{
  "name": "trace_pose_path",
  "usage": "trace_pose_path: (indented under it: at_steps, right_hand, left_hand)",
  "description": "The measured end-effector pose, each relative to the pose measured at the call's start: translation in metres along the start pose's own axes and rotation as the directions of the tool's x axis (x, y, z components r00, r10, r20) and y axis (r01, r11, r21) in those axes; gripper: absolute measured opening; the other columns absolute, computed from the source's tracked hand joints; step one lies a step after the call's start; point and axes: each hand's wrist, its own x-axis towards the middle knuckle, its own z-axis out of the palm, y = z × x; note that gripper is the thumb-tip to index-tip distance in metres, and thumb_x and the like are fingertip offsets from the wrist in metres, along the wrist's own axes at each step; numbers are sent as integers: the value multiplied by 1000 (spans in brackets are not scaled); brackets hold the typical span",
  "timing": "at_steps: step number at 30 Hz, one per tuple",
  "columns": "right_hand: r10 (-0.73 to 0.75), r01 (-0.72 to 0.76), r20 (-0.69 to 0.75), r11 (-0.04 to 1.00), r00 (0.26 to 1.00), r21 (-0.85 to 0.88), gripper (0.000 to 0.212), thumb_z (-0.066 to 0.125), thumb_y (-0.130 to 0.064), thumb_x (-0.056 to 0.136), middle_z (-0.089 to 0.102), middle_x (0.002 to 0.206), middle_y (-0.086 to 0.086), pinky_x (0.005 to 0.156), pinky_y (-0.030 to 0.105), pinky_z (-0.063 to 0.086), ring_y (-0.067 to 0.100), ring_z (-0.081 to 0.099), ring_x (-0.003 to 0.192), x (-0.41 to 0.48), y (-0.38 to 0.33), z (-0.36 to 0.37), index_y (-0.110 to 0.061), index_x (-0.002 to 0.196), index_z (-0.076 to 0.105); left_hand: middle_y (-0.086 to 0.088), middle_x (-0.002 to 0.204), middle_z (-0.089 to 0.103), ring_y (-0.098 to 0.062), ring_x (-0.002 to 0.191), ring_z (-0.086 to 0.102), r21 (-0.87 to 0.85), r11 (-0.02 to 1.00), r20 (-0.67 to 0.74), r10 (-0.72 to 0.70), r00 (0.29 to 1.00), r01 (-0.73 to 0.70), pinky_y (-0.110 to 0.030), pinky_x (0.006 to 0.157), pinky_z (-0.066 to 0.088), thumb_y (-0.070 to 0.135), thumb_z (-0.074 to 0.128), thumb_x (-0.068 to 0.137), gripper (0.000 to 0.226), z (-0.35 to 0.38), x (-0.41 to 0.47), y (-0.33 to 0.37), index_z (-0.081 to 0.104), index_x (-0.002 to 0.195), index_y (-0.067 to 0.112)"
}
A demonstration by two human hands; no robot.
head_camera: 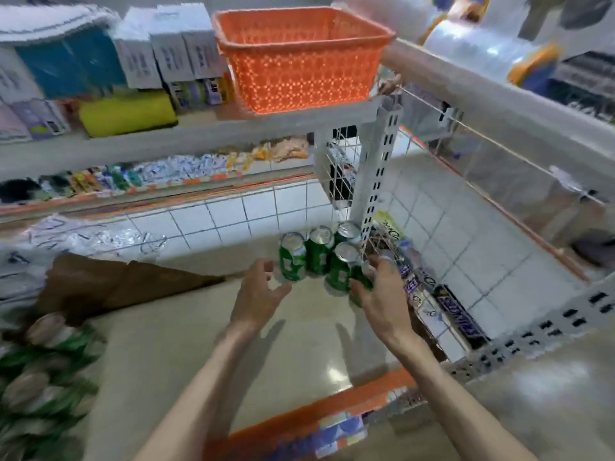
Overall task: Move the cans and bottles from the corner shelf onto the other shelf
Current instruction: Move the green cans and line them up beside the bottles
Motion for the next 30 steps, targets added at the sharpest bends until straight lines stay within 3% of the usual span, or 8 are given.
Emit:
trace_pose_path:
  at_steps: [4, 8, 12, 16, 21, 26, 30]
  right_hand:
    - [-51, 62, 71, 983, 996, -175, 52, 76, -28, 79, 60, 115, 5, 92, 37, 46, 24, 56, 108, 44, 8, 7, -13, 122, 53]
    - [-15, 61, 179, 965, 984, -254, 52, 74, -36, 81, 60, 112, 4, 93, 33, 45, 21, 56, 99, 70, 8, 19, -12, 121, 51]
    - [-22, 76, 193, 958, 981, -276, 43, 72, -46, 81, 61, 92, -3, 87, 38, 52, 17, 58, 81, 77, 12, 23, -18, 108, 53]
    - [-26, 86, 195, 947, 980, -310, 46, 74, -49, 78, 59, 82, -6, 72, 28, 51, 14, 58, 71, 80, 13, 21, -17, 104, 55]
    - [-80, 139, 181, 931, 980, -338, 48, 75, -48, 78, 67, 89, -1, 76, 36, 57, 15, 64, 75, 77, 10, 29, -14, 105, 54]
    - [-88, 170, 241, 923, 967, -345, 41, 70, -47, 83, 64, 89, -3, 67, 24, 49, 12, 61, 74, 70, 0, 27, -15, 104, 56]
    - [-88, 159, 314, 965, 945, -207, 33, 71, -44, 83, 65, 92, -5, 78, 37, 54, 16, 62, 82, 58, -21, 26, -20, 100, 57]
  left_hand:
    - [5, 119, 47, -14, 111, 50, 2, 999, -28, -32, 999, 32, -29, 87, 39, 31, 83, 79, 65, 21, 30, 12, 47, 130, 11]
    - [2, 118, 50, -10, 107, 45, 37, 999, -57, -1, 998, 3, -24, 85, 34, 23, 83, 79, 62, 32, 57, 16, 49, 129, 10]
    - [3, 113, 57, -13, 103, 54, 30, 999, -85, -25, 996, 27, -24, 79, 40, 31, 83, 79, 60, 37, 74, 13, 52, 126, 11]
    - [-3, 107, 65, -21, 97, 61, 19, 996, -156, -84, 984, 88, -35, 84, 50, 36, 86, 74, 59, 40, 80, 11, 56, 119, 11]
    - [1, 100, 65, -19, 92, 61, 42, 995, -174, -79, 981, 88, -31, 76, 47, 39, 83, 77, 53, 40, 78, 14, 59, 116, 13]
    - [2, 95, 71, -17, 88, 65, 71, 996, -135, -52, 989, 62, -32, 74, 52, 42, 80, 77, 42, 24, 60, 8, 66, 108, 17]
    - [7, 98, 71, -12, 91, 66, 60, 998, -149, -28, 988, 37, -28, 75, 52, 42, 77, 81, 36, -8, 30, -2, 67, 109, 22]
